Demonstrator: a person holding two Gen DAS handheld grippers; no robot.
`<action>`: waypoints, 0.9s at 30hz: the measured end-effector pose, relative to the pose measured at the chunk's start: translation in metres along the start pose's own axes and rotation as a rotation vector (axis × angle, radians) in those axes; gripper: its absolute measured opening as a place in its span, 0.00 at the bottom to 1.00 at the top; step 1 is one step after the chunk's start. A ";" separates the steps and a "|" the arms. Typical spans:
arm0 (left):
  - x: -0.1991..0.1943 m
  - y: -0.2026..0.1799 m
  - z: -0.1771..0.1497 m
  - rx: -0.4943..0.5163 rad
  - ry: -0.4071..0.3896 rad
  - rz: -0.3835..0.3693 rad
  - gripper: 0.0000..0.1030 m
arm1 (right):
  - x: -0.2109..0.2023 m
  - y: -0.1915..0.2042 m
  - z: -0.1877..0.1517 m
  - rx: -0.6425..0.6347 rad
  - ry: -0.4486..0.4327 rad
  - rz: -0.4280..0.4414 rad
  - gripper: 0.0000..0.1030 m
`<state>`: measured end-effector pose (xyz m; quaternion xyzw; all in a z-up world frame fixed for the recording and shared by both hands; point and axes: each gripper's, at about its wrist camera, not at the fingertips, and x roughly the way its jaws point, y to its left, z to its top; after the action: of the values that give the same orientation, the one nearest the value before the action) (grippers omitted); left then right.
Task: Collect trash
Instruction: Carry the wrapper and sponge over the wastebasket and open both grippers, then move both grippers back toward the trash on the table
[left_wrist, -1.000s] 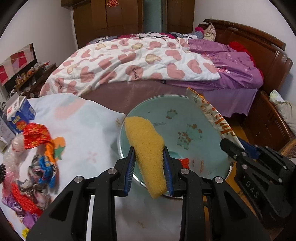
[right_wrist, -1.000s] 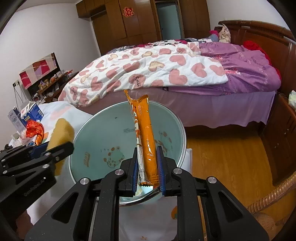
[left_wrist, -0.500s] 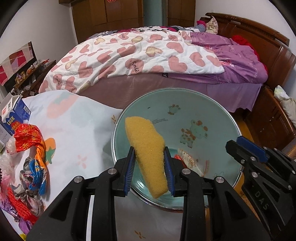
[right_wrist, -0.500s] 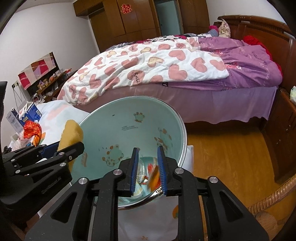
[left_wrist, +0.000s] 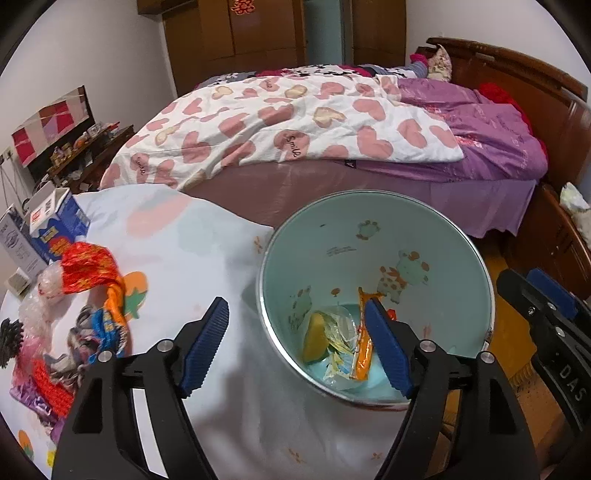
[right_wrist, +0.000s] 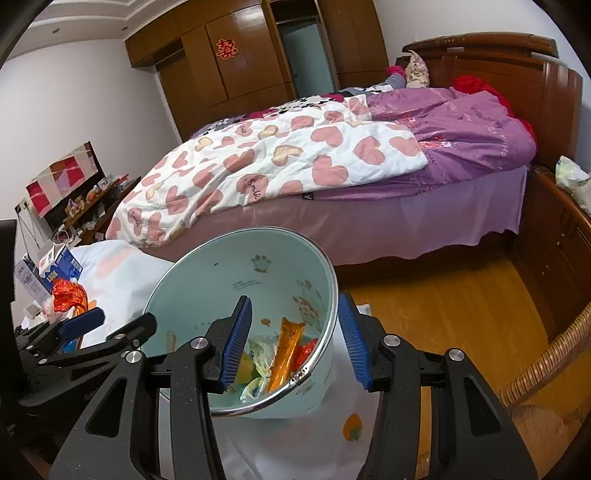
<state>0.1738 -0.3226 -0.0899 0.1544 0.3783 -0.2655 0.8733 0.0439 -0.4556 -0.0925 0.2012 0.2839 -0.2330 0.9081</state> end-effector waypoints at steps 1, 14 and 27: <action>-0.003 0.002 0.000 -0.003 -0.003 0.006 0.76 | -0.001 0.001 0.000 0.003 -0.001 0.000 0.48; -0.036 0.035 -0.011 -0.043 -0.035 0.062 0.80 | -0.019 0.030 -0.007 -0.027 -0.006 0.032 0.49; -0.058 0.083 -0.031 -0.123 -0.030 0.097 0.81 | -0.034 0.074 -0.014 -0.086 -0.011 0.061 0.51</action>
<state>0.1709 -0.2209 -0.0621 0.1148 0.3728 -0.2013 0.8985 0.0532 -0.3779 -0.0651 0.1692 0.2823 -0.1939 0.9242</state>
